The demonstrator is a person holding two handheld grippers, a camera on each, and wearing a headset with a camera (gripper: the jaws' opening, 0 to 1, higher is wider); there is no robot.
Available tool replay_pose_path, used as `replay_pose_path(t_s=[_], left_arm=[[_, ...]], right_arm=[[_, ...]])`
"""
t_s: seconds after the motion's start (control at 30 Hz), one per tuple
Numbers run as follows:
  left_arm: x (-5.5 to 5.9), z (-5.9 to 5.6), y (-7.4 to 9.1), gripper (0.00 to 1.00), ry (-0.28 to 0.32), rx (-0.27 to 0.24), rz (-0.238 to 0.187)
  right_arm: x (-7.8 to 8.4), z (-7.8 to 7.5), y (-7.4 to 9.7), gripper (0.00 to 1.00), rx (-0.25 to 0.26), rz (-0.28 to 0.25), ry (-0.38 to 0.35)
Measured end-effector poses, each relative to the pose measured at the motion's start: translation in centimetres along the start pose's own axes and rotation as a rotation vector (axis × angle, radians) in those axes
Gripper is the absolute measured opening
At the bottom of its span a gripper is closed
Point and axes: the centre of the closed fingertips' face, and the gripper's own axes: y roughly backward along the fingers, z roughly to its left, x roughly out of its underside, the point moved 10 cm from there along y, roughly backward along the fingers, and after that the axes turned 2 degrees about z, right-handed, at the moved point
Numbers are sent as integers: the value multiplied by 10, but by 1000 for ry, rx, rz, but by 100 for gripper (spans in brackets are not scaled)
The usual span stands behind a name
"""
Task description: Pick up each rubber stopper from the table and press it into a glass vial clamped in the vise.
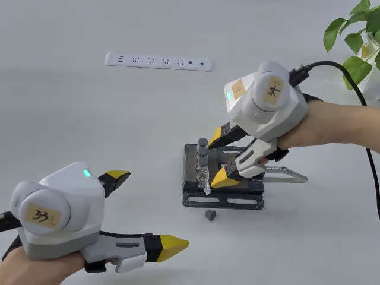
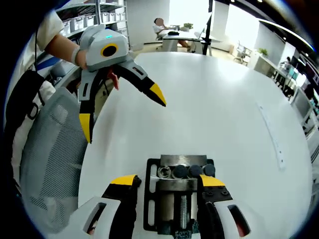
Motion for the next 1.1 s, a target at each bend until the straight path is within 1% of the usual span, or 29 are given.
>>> replay_pose_path(t_s=[0.07,0.13,0.17,0.2,0.27,0.3,0.33,0.43,0.5,0.6,0.73,0.8,0.9,0.93,0.97,1.0,1.1], left_arm=[[0,0,0,97,0,0,0],[0,1,1,97,-4,-3,0],[0,1,1,97,-4,-3,-1],[0,2,1,97,-4,-3,-1],[-1,2,2,97,-7,-5,-2],[-1,2,2,98,-7,-5,-2],[-2,1,2,98,-7,-5,-3],[-2,1,2,98,-13,-5,-3],[-3,1,2,98,-13,-3,-6],[-4,1,3,98,-22,0,-4],[-4,1,3,98,-26,3,-4],[-3,1,4,98,-31,7,0],[-4,0,4,98,-37,12,3],[-4,0,4,98,-38,13,3],[-4,0,4,98,-39,15,2],[-4,0,3,98,-39,16,3],[-5,-2,2,98,-46,26,7]], right_arm=[[3,3,0,51,7,-15,-20],[6,8,0,56,39,-32,-48],[7,10,0,59,39,-33,-53],[10,13,0,62,55,-41,-79],[14,19,-2,70,82,-61,-93],[16,22,-2,74,93,-67,-112],[19,27,-3,76,89,-70,-116],[25,35,-7,77,103,-75,-143],[29,44,-8,75,109,-98,-179],[34,49,-10,74,130,-112,-217],[36,55,-9,70,183,-160,-284],[37,61,-10,70,183,-165,-298],[40,68,-12,68,200,-174,-314],[40,71,-13,68,218,-189,-339],[41,72,-14,67,216,-199,-352],[42,74,-15,64,209,-204,-364],[46,78,-17,59,238,-213,-399]])
